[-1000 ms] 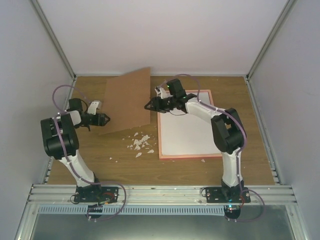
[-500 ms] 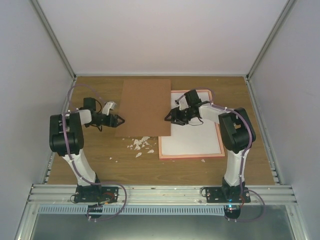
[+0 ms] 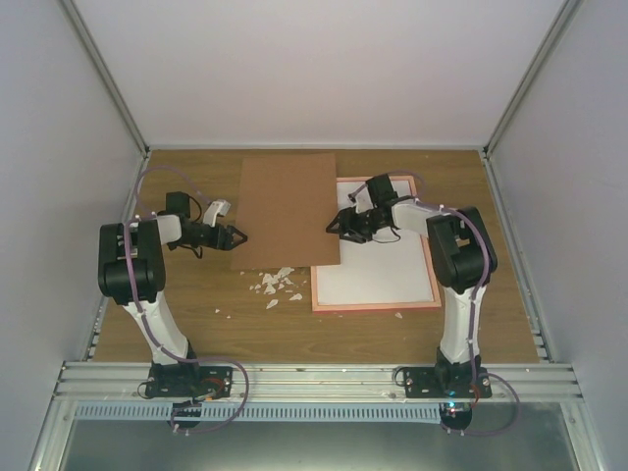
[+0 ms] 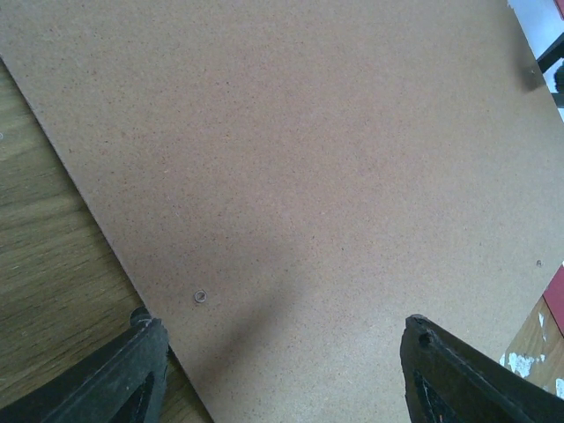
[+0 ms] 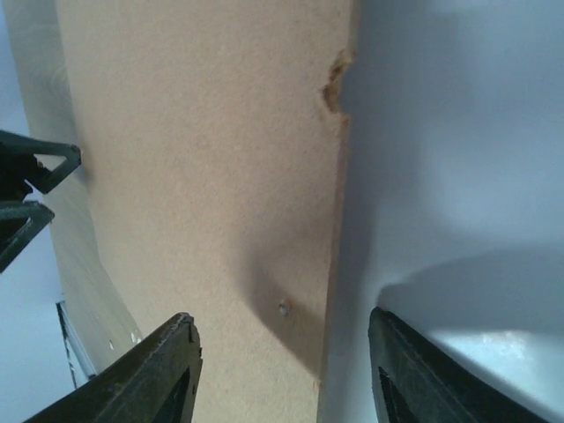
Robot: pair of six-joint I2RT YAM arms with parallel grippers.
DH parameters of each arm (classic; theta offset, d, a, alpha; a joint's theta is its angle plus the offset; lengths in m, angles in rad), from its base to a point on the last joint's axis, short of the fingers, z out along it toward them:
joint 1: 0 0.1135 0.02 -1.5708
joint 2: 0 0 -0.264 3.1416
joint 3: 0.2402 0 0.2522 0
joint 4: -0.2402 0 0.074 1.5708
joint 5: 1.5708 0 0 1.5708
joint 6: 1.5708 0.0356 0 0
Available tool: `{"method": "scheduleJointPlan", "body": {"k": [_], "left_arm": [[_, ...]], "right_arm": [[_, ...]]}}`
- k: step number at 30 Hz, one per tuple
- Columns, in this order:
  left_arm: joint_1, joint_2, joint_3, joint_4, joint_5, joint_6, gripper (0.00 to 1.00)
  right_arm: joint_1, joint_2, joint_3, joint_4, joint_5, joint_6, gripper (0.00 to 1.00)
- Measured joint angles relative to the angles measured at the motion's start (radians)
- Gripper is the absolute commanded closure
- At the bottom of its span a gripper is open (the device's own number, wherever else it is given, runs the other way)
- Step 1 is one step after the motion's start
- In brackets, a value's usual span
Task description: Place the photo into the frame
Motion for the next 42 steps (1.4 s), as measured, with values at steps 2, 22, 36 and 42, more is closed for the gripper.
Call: {"method": "scheduleJointPlan", "body": {"k": [2, 22, 36, 42], "left_arm": [[0.0, 0.0, 0.0, 0.0, 0.0, -0.004, 0.27], [0.011, -0.1, 0.014, -0.124, -0.074, -0.037, 0.04], [0.069, -0.282, 0.34, -0.147, -0.095, -0.204, 0.01], [0.058, -0.362, 0.357, -0.056, -0.087, -0.428, 0.01]], "right_arm": [[0.0, 0.02, 0.018, 0.0, -0.01, 0.008, 0.59], [-0.009, -0.08, 0.144, 0.011, -0.132, 0.002, 0.99], [-0.001, -0.2, 0.353, -0.035, 0.027, -0.297, 0.99], [0.027, -0.199, 0.492, -0.07, 0.236, -0.394, 1.0]]}}
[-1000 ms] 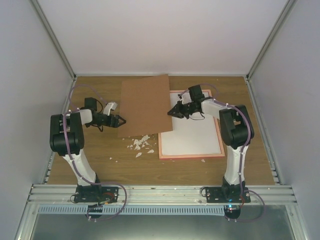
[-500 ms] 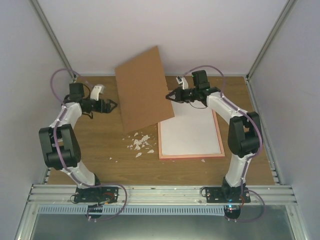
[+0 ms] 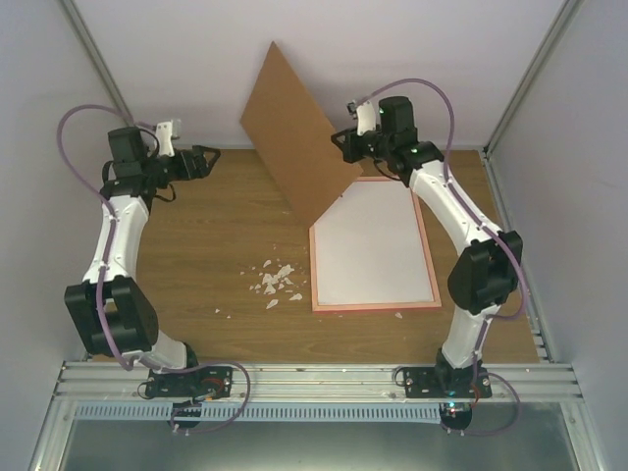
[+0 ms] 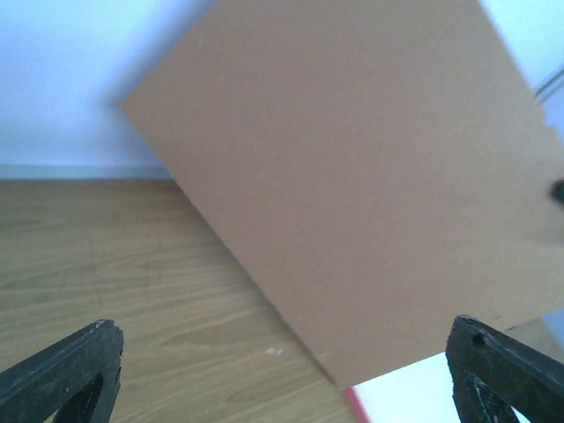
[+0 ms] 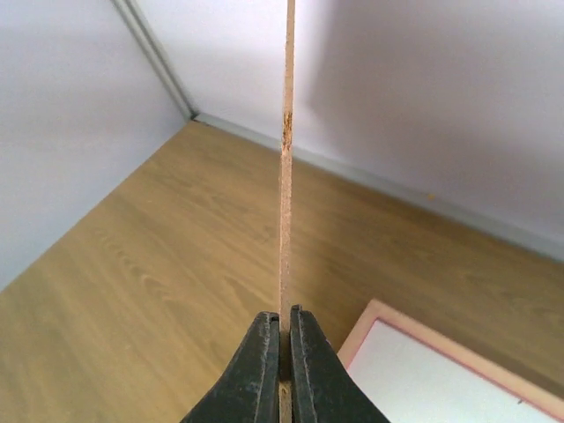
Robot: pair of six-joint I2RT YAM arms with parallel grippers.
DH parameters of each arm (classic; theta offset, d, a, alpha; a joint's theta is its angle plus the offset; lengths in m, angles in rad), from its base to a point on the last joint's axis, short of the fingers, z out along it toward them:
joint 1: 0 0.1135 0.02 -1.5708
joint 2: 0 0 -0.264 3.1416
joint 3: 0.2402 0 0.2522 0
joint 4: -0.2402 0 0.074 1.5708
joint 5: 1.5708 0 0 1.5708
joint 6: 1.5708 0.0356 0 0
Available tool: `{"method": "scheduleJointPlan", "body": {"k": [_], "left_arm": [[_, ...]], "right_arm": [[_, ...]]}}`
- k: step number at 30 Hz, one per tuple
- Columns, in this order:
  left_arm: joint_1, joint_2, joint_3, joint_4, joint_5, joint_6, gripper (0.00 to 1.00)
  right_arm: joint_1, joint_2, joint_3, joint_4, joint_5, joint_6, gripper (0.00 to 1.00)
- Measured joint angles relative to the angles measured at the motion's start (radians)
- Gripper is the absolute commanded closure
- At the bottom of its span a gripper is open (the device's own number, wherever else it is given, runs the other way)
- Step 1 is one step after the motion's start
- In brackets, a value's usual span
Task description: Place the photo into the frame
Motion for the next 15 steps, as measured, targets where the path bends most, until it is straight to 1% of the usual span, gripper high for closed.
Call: {"method": "scheduleJointPlan", "body": {"k": [3, 6, 12, 15], "left_arm": [[-0.011, -0.04, 0.001, 0.048, -0.018, -0.101, 0.01], [-0.016, -0.053, 0.018, 0.065, -0.055, -0.205, 0.01], [-0.008, -0.046, 0.045, 0.041, -0.123, -0.352, 0.01], [0.021, -0.045, 0.055, 0.01, -0.143, -0.404, 0.01]], "right_arm": [[0.053, 0.014, 0.052, -0.02, 0.122, -0.042, 0.99], [0.156, 0.047, 0.103, -0.009, 0.274, -0.12, 0.99], [0.359, 0.108, 0.14, 0.048, 0.505, -0.285, 0.99], [0.439, 0.137, 0.141, 0.08, 0.595, -0.363, 0.99]]}}
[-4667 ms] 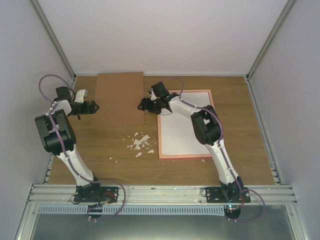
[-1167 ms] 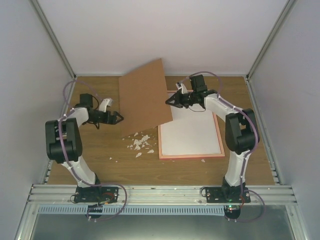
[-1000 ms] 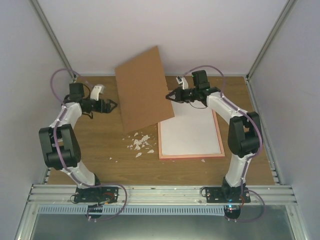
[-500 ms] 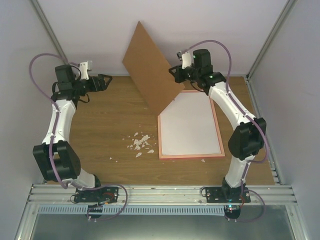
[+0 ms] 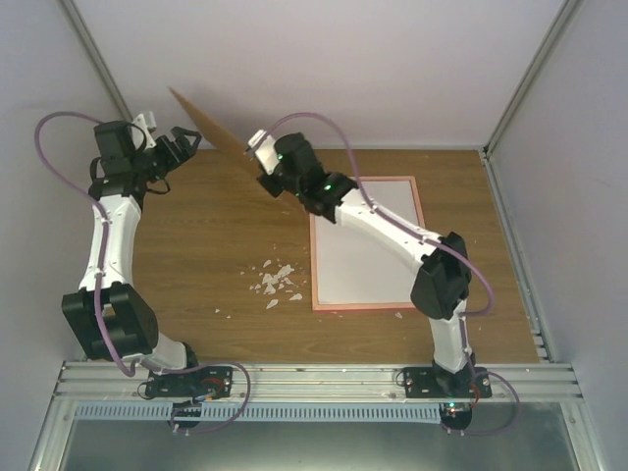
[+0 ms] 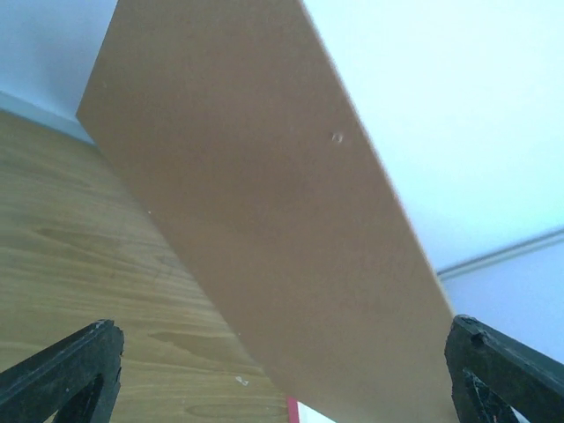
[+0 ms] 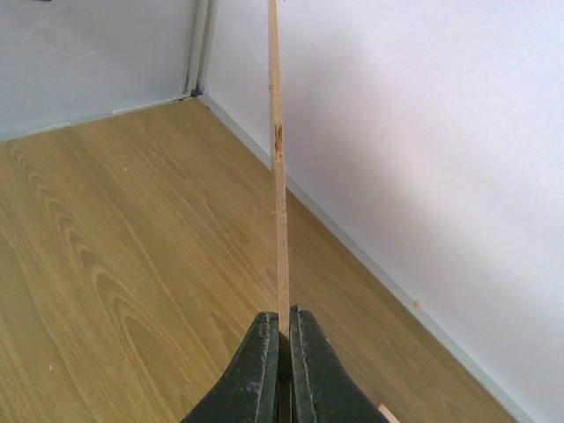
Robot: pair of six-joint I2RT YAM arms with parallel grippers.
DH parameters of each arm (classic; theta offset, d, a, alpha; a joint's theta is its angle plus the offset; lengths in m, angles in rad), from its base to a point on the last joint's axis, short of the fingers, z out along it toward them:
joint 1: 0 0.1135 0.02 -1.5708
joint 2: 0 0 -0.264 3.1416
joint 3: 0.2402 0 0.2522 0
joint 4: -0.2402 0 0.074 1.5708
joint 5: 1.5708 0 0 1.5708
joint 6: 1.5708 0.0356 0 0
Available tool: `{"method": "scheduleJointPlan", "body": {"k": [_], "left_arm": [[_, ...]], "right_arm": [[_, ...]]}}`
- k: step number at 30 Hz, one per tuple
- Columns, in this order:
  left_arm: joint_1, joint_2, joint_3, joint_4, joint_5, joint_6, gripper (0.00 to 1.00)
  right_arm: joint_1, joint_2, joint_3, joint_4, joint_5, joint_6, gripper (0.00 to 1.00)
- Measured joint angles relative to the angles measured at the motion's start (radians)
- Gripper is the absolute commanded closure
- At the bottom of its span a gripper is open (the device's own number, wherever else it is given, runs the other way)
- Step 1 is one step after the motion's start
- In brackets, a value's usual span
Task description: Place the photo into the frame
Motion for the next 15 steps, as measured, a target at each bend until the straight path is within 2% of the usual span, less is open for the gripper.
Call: {"method": "scheduleJointPlan", "body": {"k": [7, 15], "left_arm": [[0.08, -0.001, -0.012, -0.06, -0.016, -0.063, 0.02], [0.119, 0.006, -0.121, -0.072, -0.01, -0.148, 0.15]], "right_arm": [[0.126, 0.083, 0.0, 0.098, 0.167, -0.151, 0.99], [0.198, 0.143, 0.0, 0.153, 0.266, -0.238, 1.0]]}}
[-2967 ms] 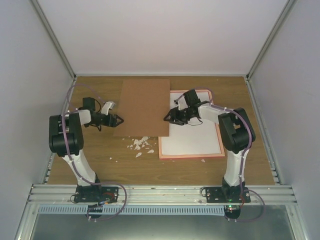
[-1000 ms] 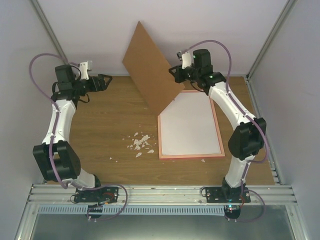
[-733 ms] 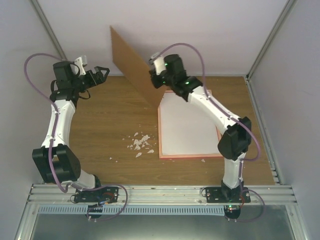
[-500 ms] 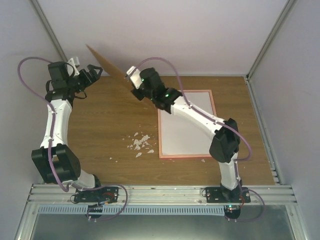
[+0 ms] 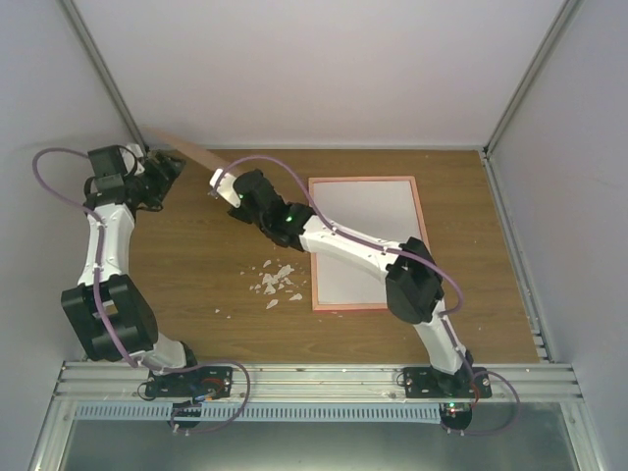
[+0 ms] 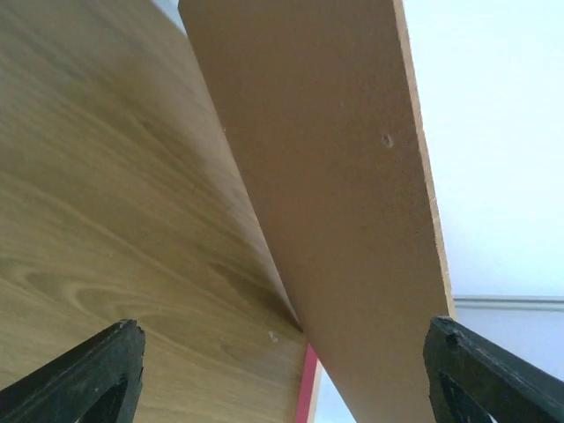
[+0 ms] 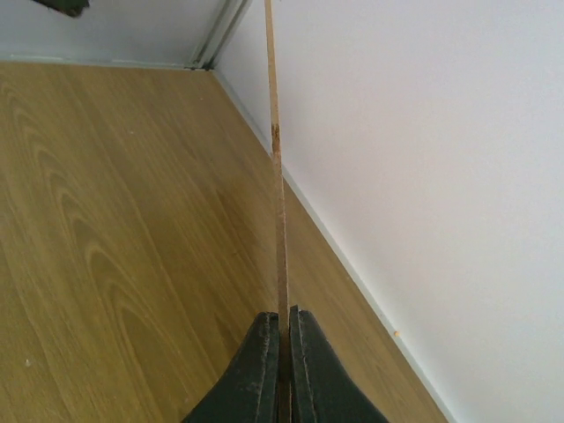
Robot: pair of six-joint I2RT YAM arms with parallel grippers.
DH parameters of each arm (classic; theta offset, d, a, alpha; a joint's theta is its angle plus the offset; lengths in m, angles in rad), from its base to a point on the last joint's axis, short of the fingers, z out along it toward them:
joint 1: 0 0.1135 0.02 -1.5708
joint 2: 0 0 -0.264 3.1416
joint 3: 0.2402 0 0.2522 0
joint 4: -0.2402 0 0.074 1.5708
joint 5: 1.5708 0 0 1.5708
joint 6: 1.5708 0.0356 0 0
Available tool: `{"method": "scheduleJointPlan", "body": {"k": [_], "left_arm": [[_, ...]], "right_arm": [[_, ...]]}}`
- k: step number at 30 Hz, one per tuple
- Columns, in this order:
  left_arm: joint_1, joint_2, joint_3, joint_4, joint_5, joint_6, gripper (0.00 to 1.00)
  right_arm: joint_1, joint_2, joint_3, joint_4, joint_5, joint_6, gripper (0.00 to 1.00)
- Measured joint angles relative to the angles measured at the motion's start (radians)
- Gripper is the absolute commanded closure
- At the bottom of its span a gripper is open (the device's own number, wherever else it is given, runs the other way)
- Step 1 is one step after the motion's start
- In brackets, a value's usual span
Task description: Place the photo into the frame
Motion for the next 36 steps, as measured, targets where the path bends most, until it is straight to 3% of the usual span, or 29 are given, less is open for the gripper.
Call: {"method": "scheduleJointPlan", "body": {"k": [8, 20, 36], "left_arm": [[0.006, -0.003, -0.073, 0.021, 0.021, -0.032, 0.13], [0.023, -0.157, -0.178, 0.044, 0.013, -0.107, 0.11], [0.023, -0.111, -0.222, 0.081, -0.013, -0.205, 0.41]], "right_arm": [[0.034, 0.021, -0.009, 0.01, 0.026, -0.031, 1.0], [0.059, 0.041, -0.009, 0.013, 0.039, -0.031, 0.99], [0.117, 0.081, -0.031, 0.032, 0.06, -0.062, 0.99]]}}
